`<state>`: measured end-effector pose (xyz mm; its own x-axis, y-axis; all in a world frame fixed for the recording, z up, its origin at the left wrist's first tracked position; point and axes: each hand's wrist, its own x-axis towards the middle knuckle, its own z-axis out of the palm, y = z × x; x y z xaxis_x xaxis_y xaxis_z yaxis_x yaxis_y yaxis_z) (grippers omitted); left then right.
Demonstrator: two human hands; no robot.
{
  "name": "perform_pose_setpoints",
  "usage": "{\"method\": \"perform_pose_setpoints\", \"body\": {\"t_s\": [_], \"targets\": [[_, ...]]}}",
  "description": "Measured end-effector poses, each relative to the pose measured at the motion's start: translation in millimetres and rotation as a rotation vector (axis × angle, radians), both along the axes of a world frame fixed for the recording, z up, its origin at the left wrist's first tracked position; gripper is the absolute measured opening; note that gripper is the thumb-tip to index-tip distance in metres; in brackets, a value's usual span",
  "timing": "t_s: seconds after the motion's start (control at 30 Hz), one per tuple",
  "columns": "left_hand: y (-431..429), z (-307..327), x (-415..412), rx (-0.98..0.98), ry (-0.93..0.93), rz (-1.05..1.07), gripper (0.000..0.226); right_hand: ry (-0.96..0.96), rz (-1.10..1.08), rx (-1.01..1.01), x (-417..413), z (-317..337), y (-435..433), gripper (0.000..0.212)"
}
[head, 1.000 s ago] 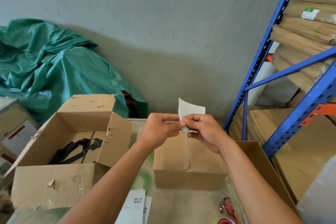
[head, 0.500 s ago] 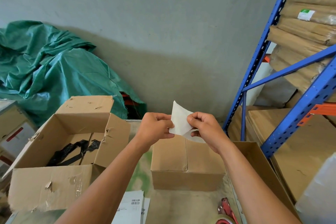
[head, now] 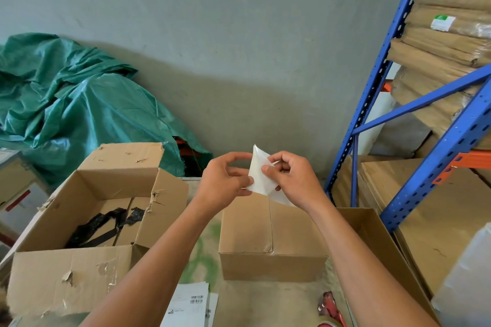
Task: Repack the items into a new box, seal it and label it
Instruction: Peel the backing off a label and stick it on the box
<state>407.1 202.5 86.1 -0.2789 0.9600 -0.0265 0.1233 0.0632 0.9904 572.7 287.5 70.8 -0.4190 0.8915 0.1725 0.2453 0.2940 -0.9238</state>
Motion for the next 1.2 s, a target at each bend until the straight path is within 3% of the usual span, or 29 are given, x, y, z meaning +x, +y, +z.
{"method": "perform_pose_setpoints", "body": {"t_s": [0.1, 0.2, 0.37, 0.5, 0.67, 0.87, 1.2], "targets": [[2.0, -1.1, -0.4, 0.022, 0.019, 0.003, 0.053, 0.036, -0.023, 0.021, -1.7, 0.6, -0.2, 0.006], [3.7, -0.7, 0.2, 0.009, 0.019, 0.022, 0.045, 0.05, -0.019, 0.037, -2.9, 1.0, -1.3, 0.001], [3.0, 6.9, 3.7, 0.0, -0.134, 0.056, 0.031, 0.05, -0.022, 0.022, -3.1, 0.4, -1.9, 0.003], [4.9, 5.5, 4.5, 0.023, -0.088, 0.126, 0.014, 0.045, -0.026, 0.011, -3.2, 0.9, -3.6, 0.004], [4.5, -1.3, -3.3, -0.001, -0.028, 0.187, 0.019, 0.019, -0.105, -0.01, 4.2, -3.4, -1.1, 0.007], [-2.3, -1.3, -9.5, -0.021, -0.082, 0.183, 0.03, 0.022, -0.155, -0.051, 14.8, -7.3, 0.0, 0.007], [-9.3, -2.3, -12.9, -0.08, -0.174, 0.195, 0.025, 0.004, -0.172, -0.05, 25.8, -12.3, -12.6, 0.005]]}}
